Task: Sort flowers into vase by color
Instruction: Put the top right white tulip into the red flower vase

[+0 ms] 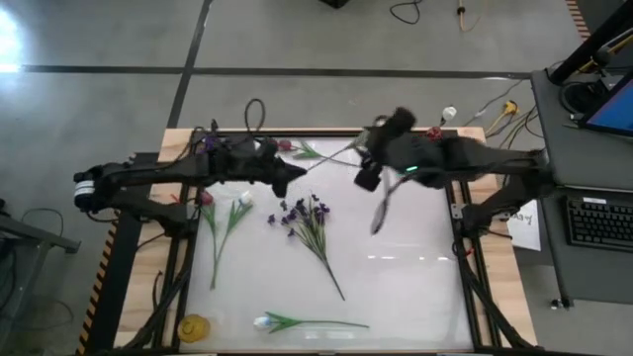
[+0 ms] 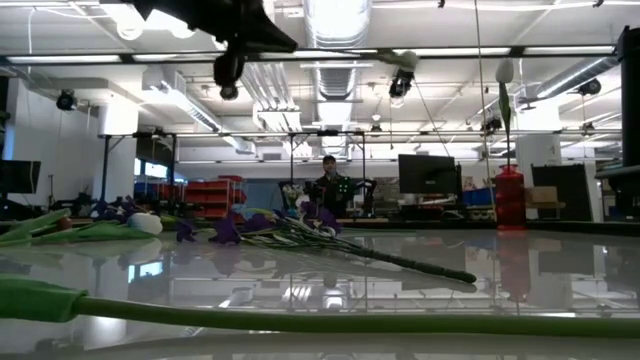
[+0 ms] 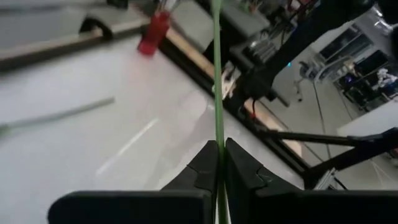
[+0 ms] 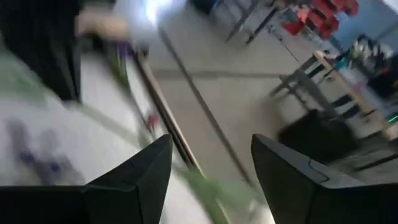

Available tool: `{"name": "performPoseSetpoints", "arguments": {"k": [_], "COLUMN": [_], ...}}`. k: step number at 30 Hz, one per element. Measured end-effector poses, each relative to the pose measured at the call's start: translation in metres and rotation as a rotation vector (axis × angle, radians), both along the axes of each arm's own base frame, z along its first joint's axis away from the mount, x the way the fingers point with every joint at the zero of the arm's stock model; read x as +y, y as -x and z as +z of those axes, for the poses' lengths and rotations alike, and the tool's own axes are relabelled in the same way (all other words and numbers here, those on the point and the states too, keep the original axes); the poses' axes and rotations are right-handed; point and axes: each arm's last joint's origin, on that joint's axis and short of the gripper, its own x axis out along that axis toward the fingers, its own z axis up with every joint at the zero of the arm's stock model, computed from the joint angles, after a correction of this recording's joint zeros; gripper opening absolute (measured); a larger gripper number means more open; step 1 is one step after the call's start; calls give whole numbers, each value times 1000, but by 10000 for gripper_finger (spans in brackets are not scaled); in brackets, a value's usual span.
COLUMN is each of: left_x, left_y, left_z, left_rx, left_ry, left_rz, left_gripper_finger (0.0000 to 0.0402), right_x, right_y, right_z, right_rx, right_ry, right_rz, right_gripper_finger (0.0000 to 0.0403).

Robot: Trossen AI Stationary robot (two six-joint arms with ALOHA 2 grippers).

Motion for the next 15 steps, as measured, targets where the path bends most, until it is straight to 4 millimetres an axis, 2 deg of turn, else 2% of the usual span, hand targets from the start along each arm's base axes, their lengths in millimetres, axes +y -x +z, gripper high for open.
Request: {"name": "performPoseSetpoints", "arguments": {"k": [4, 7, 11, 15], "left_x": [-3, -5, -7, -8], "left_y": [13, 21, 31, 31], "left_z": [14, 22, 21, 4], "left_rx": [-49, -75, -20, 121], "left_ry": [-49, -68, -87, -115], "left_rz": [0, -4, -15, -49], "left_gripper_finger": [0, 0, 0, 0], "right_x": [3, 9, 19, 32], "right_y": [33, 51, 62, 56], "right_z": [30, 40, 37, 18], "right_rx": [-289, -405, -452, -432], "right_ry": [-128, -206, -295, -361], "right_rz": [-12, 6, 27, 39], "right_gripper_finger": [214, 215, 215, 215]}}
